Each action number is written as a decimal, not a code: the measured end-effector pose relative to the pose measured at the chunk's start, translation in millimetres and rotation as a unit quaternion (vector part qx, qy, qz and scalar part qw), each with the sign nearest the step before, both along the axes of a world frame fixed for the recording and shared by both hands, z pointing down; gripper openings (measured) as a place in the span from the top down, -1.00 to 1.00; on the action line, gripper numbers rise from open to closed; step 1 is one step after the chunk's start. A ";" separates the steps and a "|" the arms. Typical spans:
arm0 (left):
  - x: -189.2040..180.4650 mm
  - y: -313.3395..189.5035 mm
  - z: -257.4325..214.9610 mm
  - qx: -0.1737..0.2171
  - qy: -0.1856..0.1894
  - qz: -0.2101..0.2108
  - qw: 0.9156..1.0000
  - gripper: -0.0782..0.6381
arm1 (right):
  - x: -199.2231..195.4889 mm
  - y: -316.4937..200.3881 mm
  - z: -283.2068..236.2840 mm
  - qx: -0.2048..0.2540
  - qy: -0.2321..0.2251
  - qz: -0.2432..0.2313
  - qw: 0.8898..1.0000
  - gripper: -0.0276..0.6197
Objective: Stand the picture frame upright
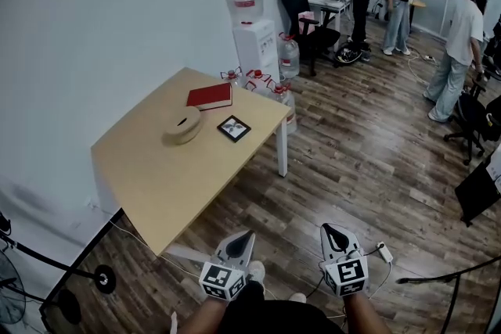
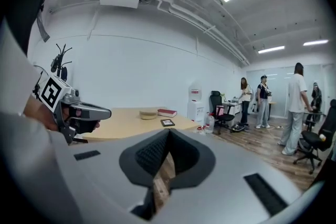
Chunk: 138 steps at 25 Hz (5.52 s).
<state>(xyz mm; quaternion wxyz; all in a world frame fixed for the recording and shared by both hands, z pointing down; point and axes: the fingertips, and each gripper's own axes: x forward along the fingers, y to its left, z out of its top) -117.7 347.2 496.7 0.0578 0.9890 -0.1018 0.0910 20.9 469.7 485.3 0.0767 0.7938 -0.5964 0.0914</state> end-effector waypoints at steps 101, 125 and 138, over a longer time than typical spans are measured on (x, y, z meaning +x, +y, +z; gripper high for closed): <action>121.4 -532.2 69.3 -0.078 -0.030 -0.327 0.941 0.79 | 202.5 -704.1 214.1 -0.268 -0.091 -0.327 0.902 0.49; 111.4 -535.3 75.4 -0.090 -0.024 -0.346 0.934 0.79 | 209.6 -712.9 278.5 -0.331 -0.119 -0.300 0.887 0.42; 105.9 -529.5 70.9 -0.085 -0.017 -0.365 0.927 0.79 | 214.2 -712.7 277.0 -0.356 -0.135 -0.283 0.880 0.54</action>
